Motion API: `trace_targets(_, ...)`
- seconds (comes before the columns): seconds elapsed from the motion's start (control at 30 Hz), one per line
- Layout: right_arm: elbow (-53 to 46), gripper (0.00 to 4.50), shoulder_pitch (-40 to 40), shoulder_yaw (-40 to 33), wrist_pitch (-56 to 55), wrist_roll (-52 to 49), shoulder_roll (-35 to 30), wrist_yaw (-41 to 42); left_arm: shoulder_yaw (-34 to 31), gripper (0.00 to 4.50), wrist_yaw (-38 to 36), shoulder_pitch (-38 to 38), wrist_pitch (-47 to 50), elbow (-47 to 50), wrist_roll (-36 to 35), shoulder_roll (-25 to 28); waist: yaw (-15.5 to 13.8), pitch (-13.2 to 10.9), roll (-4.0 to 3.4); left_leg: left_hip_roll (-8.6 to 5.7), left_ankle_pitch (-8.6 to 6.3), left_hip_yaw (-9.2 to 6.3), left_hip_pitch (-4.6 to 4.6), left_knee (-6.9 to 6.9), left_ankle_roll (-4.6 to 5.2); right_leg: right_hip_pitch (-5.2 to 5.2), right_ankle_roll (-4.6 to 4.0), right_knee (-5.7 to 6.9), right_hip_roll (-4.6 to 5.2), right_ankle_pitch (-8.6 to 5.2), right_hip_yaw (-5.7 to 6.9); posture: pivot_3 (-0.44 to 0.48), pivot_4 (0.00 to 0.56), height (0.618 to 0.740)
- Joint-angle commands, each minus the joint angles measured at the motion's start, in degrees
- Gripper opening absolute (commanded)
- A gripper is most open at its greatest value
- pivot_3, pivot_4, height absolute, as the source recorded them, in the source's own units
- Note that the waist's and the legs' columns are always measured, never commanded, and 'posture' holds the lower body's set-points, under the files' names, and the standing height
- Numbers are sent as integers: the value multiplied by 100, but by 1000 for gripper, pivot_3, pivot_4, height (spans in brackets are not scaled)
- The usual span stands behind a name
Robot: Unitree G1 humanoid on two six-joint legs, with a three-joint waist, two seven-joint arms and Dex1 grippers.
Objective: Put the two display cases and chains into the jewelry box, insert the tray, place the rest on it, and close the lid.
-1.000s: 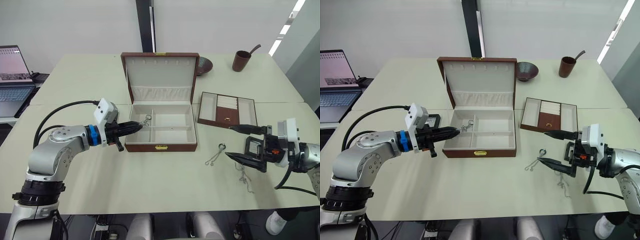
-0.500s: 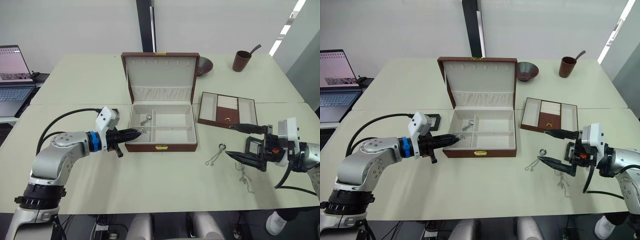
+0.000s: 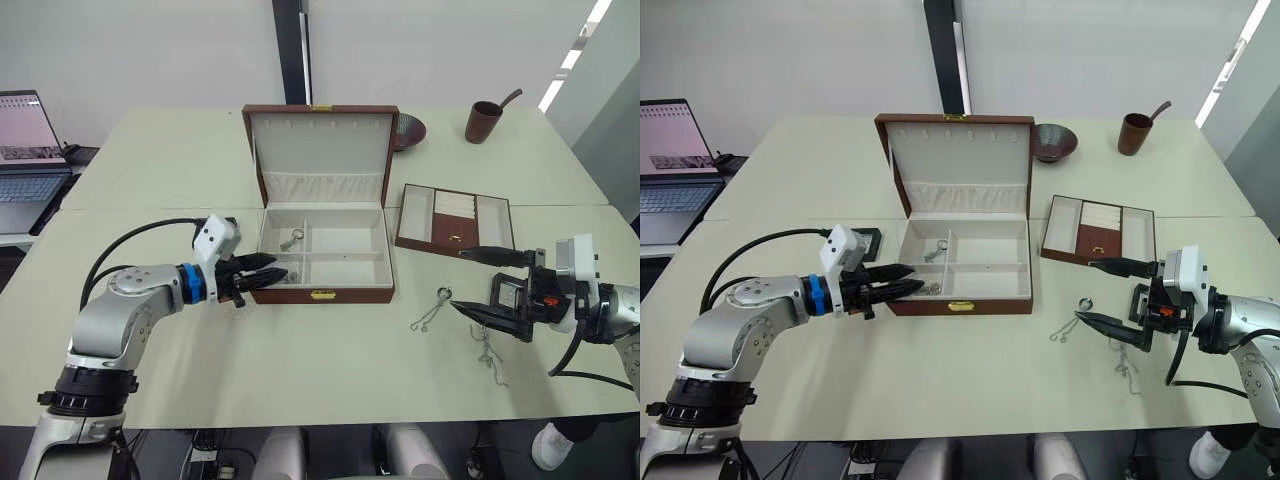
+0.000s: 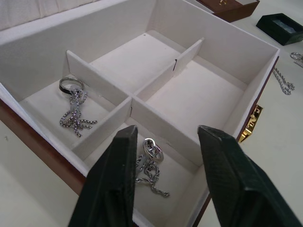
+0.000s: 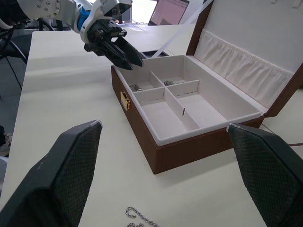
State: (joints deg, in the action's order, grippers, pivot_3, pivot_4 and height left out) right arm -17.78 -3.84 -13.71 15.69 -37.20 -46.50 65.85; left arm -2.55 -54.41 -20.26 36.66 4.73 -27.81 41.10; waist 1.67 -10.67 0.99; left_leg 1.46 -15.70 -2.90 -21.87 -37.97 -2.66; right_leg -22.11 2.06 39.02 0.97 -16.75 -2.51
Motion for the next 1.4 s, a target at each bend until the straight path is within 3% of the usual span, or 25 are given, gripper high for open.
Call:
trace_targets(0.03,-102,4500,-58,-155,-25,-56,-25,-23,-145,3050,11,-68,-114,102,-38,-7,1,0,0,0,0,0,0,0,0,0,0,0,0,0,0,0,150,740)
trace_targets(0.17,-83,4500,-51,-191,-22,-65,-42,-15,-255,4298,-3,-128,9,194,-288,-104,1,0,0,0,0,0,0,0,0,0,0,1,0,0,0,0,150,740)
trace_targets(0.2,-70,4500,-47,-213,-16,-75,-54,-6,-282,4422,-36,-133,89,249,-395,-118,0,0,0,1,0,0,0,0,0,0,0,1,0,0,0,0,150,740)
trace_targets(0.43,284,4500,76,-474,119,-105,-165,44,-592,4422,-130,-18,457,541,-991,-57,-1,0,0,1,0,-1,-1,0,0,0,0,0,1,0,0,0,150,740)
trace_targets(0.6,864,4500,134,-817,62,-15,-76,-153,-1282,4422,125,255,665,609,-1322,65,7,0,0,1,0,0,1,0,0,-1,0,1,0,0,-1,0,150,740)
trace_targets(0.83,2174,4500,134,-1449,-265,221,116,-721,-2697,4422,639,1340,784,844,-1661,117,2,0,0,9,0,3,1,0,0,-1,-1,0,7,0,-4,0,150,740)
trace_targets(1.0,2910,4500,-69,-1718,-502,332,162,-1020,-3260,4422,790,1853,430,587,-1447,113,3,0,0,6,0,6,4,0,0,0,-1,1,8,0,-6,0,150,740)
trace_targets(1.2,4329,4500,-533,-1862,-1372,887,257,-1787,-3736,4422,1870,2071,-632,87,-658,-294,9,1,-2,3,0,10,5,4,0,0,-2,-2,6,-1,-8,0,150,740)
trace_targets(1.4,5266,4500,-858,-1856,-2030,1153,320,-2197,-3779,4422,2777,2079,-1487,-392,-17,-729,11,1,-1,4,0,13,6,2,0,1,-1,-2,8,0,-13,0,150,740)
